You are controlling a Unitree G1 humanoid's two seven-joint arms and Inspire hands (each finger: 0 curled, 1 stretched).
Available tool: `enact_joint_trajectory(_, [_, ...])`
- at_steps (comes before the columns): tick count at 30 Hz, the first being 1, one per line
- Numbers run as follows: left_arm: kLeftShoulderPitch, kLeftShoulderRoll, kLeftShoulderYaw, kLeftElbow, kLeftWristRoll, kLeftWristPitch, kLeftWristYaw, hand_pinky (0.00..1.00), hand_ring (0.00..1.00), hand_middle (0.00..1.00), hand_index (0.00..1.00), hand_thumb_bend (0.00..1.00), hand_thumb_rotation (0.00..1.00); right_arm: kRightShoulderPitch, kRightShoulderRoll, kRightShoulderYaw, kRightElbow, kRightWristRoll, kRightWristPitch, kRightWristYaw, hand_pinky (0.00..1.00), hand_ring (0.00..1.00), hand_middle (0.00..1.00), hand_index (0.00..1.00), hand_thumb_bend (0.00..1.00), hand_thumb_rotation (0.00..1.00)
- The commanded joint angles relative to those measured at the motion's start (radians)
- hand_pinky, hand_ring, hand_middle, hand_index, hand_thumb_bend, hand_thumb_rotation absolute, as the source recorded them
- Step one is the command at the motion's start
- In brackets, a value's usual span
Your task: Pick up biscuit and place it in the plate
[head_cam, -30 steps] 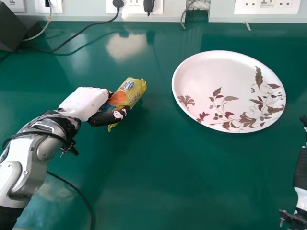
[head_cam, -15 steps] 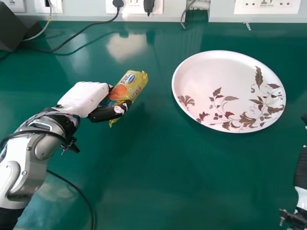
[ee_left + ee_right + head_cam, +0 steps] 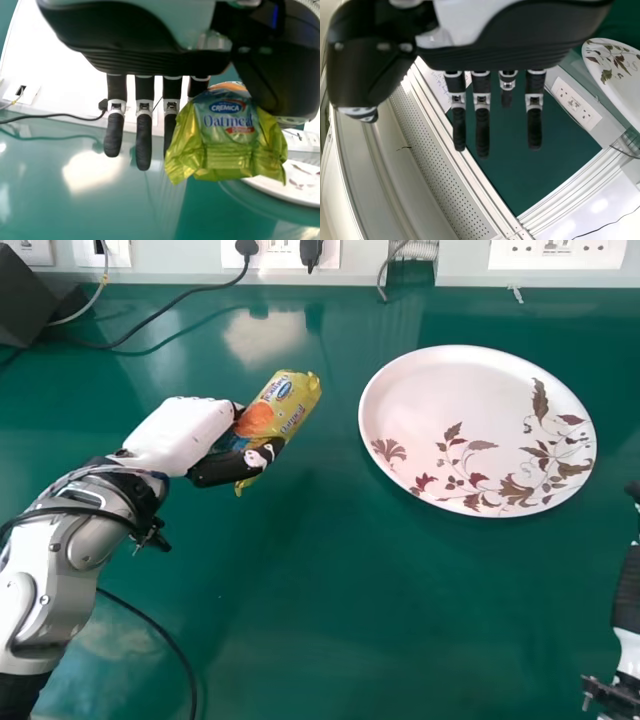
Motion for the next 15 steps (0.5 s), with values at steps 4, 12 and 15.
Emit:
enact_joint_trajectory(4, [-0.027,-0.013,0.006,-0.031,0.006,0.005,0.001,0.27,0.39,0.48,0.52,0.51,0.0,-0.005,0.046,-0.002,-0.001,0.0,-0.015,0.004,0.42,0.48,0.54,0.61,0.83,0.17])
enact_joint_trajectory(12, [-0.056,-0.029,0.021,-0.037,-0.025,0.019,-0.015,0.27,0.39,0.49,0.52,0.51,0.0,0.001,0.051,0.002,-0.008,-0.01,-0.02,0.0,0.42,0.5,0.55,0.61,0.83,0.15])
enact_joint_trajectory(15, [-0.076,-0.035,0.025,-0.04,-0.037,0.028,-0.017,0.26,0.39,0.49,0.52,0.51,0.0,0.001,0.048,0.004,-0.004,0.0,-0.023,0.015,0.44,0.52,0.56,0.61,0.84,0.14])
